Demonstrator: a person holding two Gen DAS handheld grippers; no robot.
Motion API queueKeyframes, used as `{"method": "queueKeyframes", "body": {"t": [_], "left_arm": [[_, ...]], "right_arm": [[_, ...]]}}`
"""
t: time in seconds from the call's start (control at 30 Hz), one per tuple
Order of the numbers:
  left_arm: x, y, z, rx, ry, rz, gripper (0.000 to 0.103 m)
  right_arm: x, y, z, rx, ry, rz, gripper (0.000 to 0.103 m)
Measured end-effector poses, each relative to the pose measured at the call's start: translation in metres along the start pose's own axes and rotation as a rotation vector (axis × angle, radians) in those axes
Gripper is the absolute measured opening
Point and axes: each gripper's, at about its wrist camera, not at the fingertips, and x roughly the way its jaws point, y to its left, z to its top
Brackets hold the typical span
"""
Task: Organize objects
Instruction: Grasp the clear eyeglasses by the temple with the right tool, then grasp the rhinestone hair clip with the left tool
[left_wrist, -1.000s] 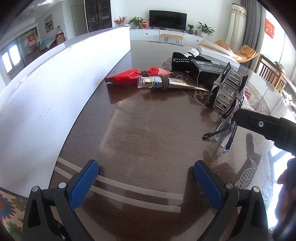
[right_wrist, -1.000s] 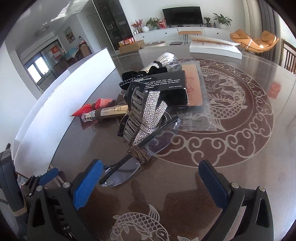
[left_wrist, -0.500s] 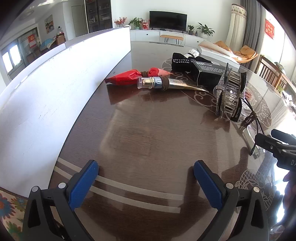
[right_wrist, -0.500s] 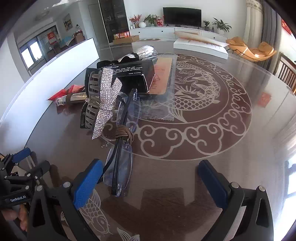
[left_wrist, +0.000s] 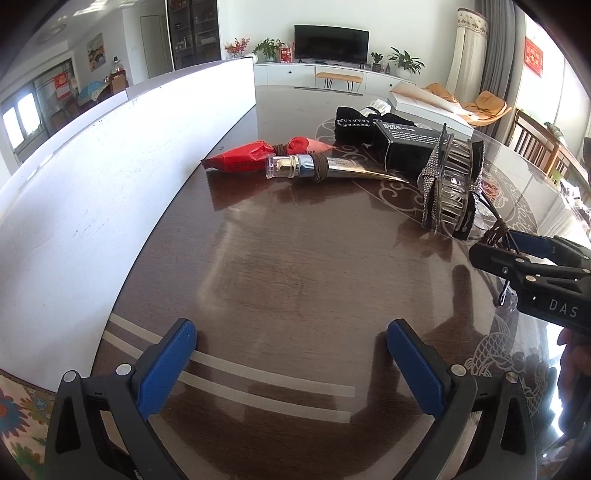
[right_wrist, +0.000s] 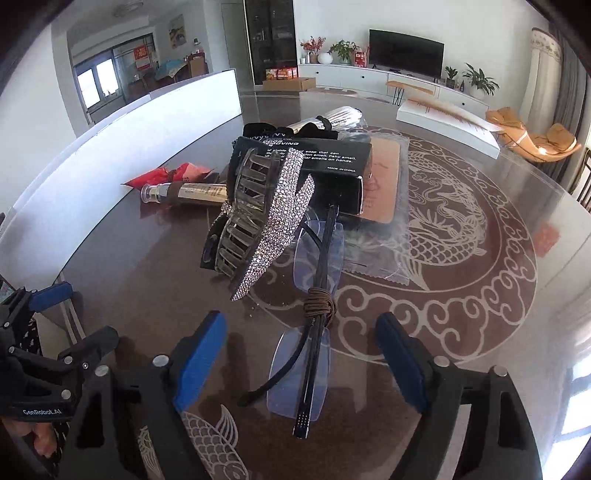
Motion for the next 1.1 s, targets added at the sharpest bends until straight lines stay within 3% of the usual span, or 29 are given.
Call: {"method": "queueKeyframes", "body": {"t": [0.03, 0.1, 0.2, 0.27, 0.4, 0.6, 0.73, 0.77, 0.8, 0.87, 0.97, 1.1], "left_arm": [[0.000, -0.002, 0.000, 0.008, -0.002, -0.005, 0.103], [0.000, -0.006, 0.000, 0.026, -0.003, -0.019, 0.103], [-0.002, -0.015, -0.002, 0.063, 0.004, -0.048, 0.103], [-0.004, -0.023, -0.002, 0.089, 0.017, -0.080, 0.103], [-0.002, -0.043, 0.014, 0.075, 0.041, -0.220, 0.103], [0.033, -0.082, 0.073, 0.080, 0.042, -0.198, 0.103], [0.052, -0.099, 0.099, 0.083, 0.046, -0.229, 0.103], [0.053, -0.101, 0.103, 0.080, 0.033, -0.249, 0.097], [0.054, -0.101, 0.105, 0.077, 0.021, -0.270, 0.074], [0.058, -0.100, 0.105, 0.068, 0.053, -0.311, 0.053], [0.047, -0.096, 0.090, 0.100, 0.043, -0.270, 0.053], [0.021, -0.075, 0.057, 0.124, 0.100, -0.225, 0.053]], "right_arm": [[-0.002, -0.001, 0.000, -0.011, -0.018, -0.003, 0.068], [-0.003, -0.008, -0.001, -0.009, -0.025, 0.001, 0.046], [-0.008, -0.026, -0.006, 0.024, -0.030, -0.027, 0.024], [-0.016, -0.043, -0.015, 0.053, -0.036, -0.073, 0.024], [-0.033, -0.077, -0.035, 0.115, -0.039, -0.137, 0.023], [-0.041, -0.088, -0.042, 0.147, -0.043, -0.142, 0.023], [-0.041, -0.087, -0.042, 0.140, -0.041, -0.149, 0.024], [-0.041, -0.087, -0.042, 0.141, -0.041, -0.148, 0.024], [-0.040, -0.087, -0.042, 0.142, -0.042, -0.146, 0.024], [-0.041, -0.087, -0.042, 0.141, -0.042, -0.147, 0.024], [-0.041, -0.087, -0.042, 0.142, -0.042, -0.146, 0.024], [-0.043, -0.093, -0.043, 0.170, -0.041, -0.087, 0.026]]}}
